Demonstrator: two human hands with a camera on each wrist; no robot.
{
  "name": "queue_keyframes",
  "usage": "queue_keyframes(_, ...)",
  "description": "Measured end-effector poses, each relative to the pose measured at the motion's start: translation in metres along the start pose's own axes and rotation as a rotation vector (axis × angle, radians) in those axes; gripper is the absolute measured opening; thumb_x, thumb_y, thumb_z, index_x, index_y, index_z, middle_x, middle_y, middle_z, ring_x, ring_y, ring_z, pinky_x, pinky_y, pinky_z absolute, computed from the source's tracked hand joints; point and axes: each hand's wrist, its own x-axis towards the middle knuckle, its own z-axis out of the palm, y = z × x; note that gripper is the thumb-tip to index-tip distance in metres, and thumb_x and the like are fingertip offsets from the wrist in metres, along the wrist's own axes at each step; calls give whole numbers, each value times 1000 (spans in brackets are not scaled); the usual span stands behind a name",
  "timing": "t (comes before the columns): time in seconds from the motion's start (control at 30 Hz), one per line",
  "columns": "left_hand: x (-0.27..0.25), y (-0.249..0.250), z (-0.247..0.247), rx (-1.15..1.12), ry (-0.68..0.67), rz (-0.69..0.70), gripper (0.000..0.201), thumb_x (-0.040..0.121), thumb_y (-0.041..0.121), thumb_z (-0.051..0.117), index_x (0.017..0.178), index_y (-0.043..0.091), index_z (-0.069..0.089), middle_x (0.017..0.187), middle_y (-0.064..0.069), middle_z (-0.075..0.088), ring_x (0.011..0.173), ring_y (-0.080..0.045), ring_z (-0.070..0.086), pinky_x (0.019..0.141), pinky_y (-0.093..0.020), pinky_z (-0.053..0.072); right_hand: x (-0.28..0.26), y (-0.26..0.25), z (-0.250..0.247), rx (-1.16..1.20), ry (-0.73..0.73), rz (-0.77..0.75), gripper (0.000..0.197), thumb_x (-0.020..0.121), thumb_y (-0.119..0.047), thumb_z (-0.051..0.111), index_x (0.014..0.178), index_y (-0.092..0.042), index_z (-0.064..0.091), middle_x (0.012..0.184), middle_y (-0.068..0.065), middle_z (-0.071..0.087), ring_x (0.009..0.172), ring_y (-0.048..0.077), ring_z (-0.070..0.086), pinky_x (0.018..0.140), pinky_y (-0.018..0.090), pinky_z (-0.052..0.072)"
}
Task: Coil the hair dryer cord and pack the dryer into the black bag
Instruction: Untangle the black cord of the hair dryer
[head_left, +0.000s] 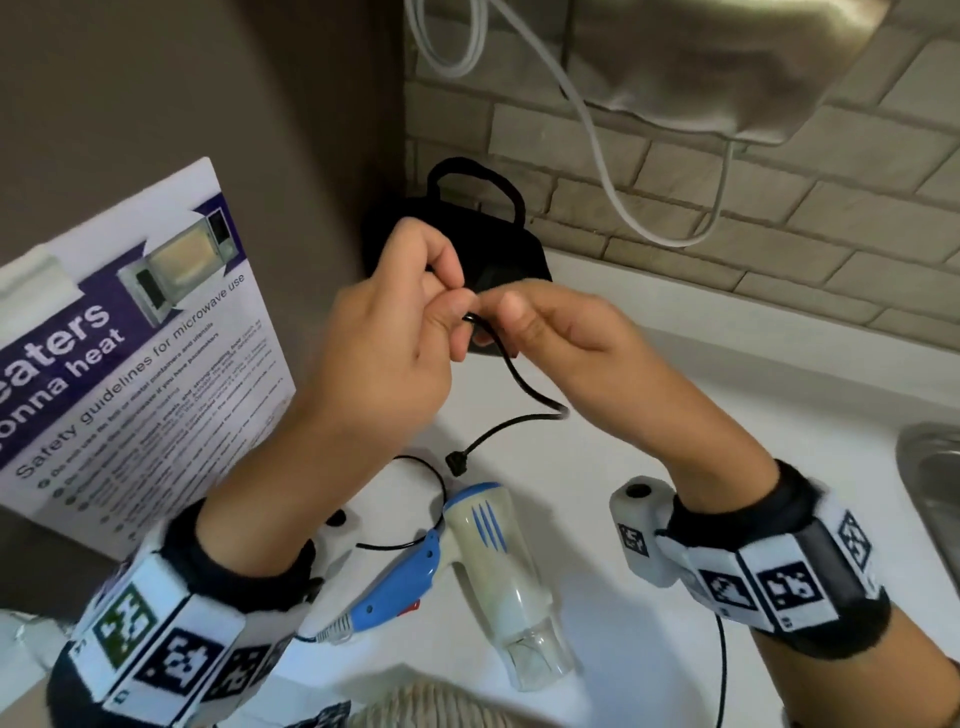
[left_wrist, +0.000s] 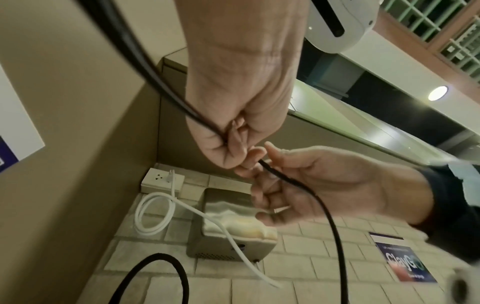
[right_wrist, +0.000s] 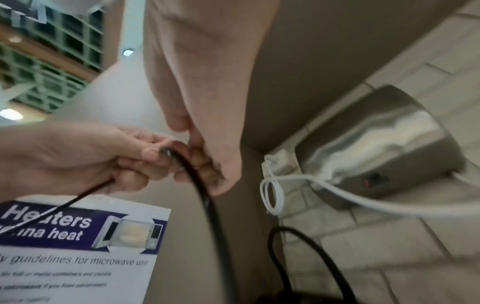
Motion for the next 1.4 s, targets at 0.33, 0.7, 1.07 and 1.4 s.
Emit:
queue_keyframes(0.33,1,0,7,-268,-32,48,17,93,8,44,87,23,41,57,1,49,56,-4,51,60,-13,41,-5,5,10,-144,22,33,19,86,-3,34,76,-5,50,65,-7,49,64,9,47,61,24,43)
queue_keyframes(0.7,10,6,-34,-431,116,149,20,98,1,37,89,19,38,58,-7,40,47,0,45,43,-19,28,-20,125,0,-381,168,345,33,62,7,28,60,-22,44,56,-10,55,72,5,53,92,57,40)
queue_keyframes(1.07,17,-23,-27,-409,-9,73,26,96,4,44,88,28,42,60,10,58,60,-1,51,55,-17,40,-51,182,-17,-191,336,669,24,86,10,31,75,-1,49,70,4,57,61,11,58,66,21,43)
queue_keyframes(1.4,14,-134,17,133,-286,-201,34,93,-7,42,89,15,68,80,4,63,79,14,57,67,3,35,-111,236,-54,40,551,1222,30,99,-19,42,92,-2,66,70,17,63,63,24,68,57,31,60)
